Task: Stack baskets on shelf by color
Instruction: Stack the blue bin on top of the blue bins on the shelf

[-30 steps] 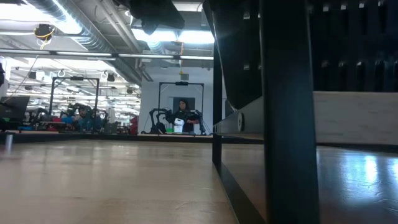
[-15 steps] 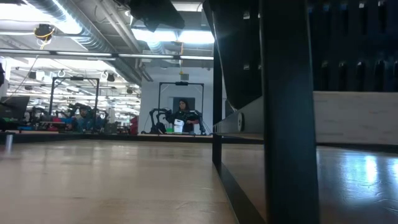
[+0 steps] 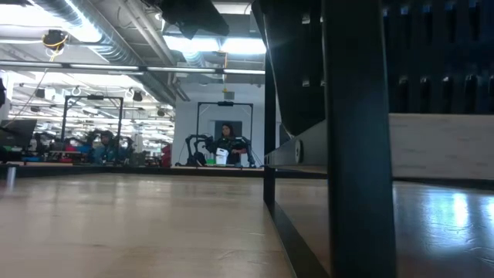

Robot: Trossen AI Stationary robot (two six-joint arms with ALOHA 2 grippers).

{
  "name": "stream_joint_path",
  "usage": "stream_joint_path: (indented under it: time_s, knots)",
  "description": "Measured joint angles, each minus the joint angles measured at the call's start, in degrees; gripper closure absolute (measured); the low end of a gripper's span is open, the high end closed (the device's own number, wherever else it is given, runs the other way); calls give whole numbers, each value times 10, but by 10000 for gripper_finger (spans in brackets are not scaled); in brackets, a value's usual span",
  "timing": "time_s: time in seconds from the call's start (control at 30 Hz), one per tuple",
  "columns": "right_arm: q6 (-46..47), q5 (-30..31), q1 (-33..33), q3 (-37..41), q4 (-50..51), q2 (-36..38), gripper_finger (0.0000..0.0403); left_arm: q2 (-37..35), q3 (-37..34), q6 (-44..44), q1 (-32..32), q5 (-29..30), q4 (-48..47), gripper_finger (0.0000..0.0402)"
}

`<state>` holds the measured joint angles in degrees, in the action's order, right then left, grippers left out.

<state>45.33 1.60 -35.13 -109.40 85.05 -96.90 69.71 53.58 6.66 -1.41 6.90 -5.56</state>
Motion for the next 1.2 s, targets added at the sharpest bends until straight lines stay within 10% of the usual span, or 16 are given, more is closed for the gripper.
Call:
stream_joint_path:
  time_s: [0.57,1.2]
  knots:
    - [56,-33,-33,-99,-9,0,403,0,0,0,0,0,0,363]
    - [90,-49,-54,19,-87,0,403,0,0,0,12,0,0,363]
